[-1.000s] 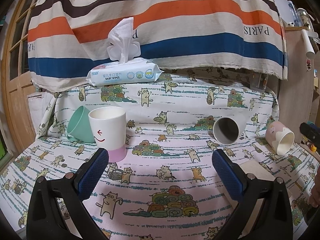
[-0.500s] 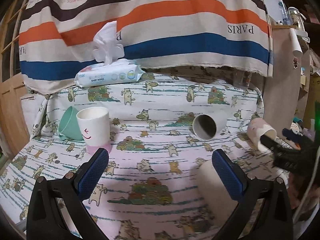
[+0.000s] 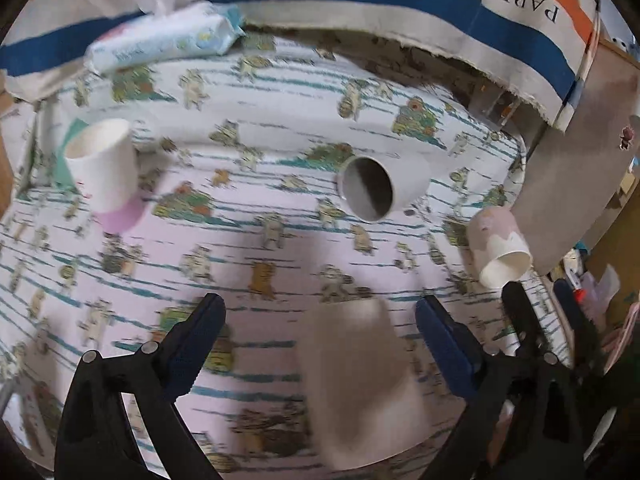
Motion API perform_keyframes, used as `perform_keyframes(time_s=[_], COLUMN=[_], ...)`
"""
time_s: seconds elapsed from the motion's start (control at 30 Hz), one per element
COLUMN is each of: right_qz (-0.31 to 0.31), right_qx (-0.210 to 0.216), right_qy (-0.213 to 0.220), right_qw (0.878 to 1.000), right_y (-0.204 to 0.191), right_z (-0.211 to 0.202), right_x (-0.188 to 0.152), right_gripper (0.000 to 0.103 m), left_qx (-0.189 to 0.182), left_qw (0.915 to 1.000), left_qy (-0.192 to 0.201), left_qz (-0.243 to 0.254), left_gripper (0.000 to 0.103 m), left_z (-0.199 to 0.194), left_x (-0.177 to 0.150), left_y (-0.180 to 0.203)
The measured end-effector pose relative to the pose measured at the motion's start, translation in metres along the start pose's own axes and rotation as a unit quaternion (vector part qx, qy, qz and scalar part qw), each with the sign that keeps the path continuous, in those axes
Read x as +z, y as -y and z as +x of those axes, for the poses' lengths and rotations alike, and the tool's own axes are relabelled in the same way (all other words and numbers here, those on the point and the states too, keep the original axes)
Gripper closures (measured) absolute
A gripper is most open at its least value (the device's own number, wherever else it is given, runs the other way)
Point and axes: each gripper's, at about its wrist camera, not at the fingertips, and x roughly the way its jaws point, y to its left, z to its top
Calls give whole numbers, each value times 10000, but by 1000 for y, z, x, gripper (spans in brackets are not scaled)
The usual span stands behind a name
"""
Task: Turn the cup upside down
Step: 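Close the left gripper around the beige cup's body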
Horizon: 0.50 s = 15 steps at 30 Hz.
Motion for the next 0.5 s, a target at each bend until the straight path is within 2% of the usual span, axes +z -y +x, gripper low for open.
perform_keyframes(time_s=[0.17, 0.37, 0.5], right_qz=[174, 524, 443], right_qx=[-154, -163, -146], right_qy=[189, 258, 299], right_qw=[9996, 9982, 9985], right_y=[8, 23, 19], right_z=[-9, -12, -13], right_x=[1, 1, 1], right_gripper=[0, 0, 0], left_qx=[591, 306, 423], left_qw=[9978, 9954, 9944], left_qy=[-257, -904, -970], left_qz=[184, 2, 2], left_gripper=[7, 7, 7], left_z=[18, 44, 52], left_x=[5, 0, 0], left_y=[18, 18, 23])
